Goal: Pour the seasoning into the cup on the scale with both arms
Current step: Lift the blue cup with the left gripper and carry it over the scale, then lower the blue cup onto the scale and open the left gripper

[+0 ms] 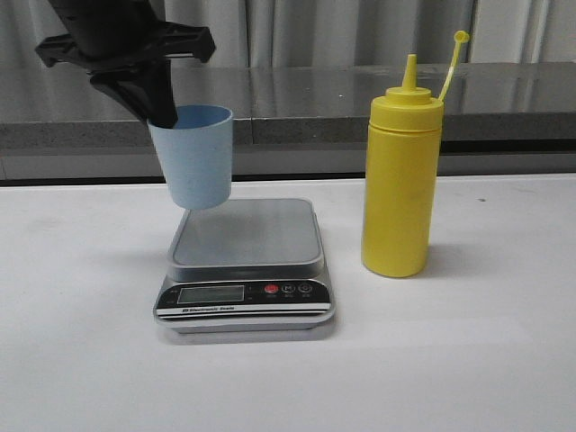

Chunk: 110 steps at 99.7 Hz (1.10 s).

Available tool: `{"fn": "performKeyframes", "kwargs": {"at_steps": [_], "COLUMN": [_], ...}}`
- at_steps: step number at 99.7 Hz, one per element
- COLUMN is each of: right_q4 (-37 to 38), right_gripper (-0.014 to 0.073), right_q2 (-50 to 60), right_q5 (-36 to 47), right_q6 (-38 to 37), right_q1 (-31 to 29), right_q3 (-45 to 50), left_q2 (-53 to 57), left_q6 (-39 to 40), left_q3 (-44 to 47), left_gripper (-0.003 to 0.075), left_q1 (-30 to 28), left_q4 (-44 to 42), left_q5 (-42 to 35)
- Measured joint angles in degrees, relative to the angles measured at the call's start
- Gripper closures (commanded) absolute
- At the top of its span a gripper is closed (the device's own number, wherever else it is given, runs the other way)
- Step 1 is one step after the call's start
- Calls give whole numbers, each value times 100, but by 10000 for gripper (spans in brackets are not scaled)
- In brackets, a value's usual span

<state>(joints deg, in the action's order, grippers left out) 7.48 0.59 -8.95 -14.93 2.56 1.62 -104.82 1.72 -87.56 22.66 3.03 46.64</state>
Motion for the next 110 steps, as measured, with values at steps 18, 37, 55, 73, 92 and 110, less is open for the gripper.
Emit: {"fn": "performKeyframes", "kwargs": {"at_steps": [18,37,55,73,92,110], "right_q4": [0,0,0,0,0,0], "right_gripper": [662,662,662,662,662,662], "right_q2": [0,0,0,0,0,0], "right_q5": [0,0,0,0,0,0], "right_q6": [0,0,0,0,0,0], "right_q1": [0,0,0,0,0,0], "right_q3": [0,0,0,0,0,0], "left_q2": [-241,-316,-344,-344,-344,-344], "left_q6": [0,0,0,0,-4,-4], "left_q3": [0,0,0,0,0,-9], "left_gripper": [740,739,659,486,472,482], "left_q1": [292,503,545,545,545,545], "left_q4": [0,0,9,9,9,-47], "left_q5": [-70,-363,-403,-421,-421,-421]}}
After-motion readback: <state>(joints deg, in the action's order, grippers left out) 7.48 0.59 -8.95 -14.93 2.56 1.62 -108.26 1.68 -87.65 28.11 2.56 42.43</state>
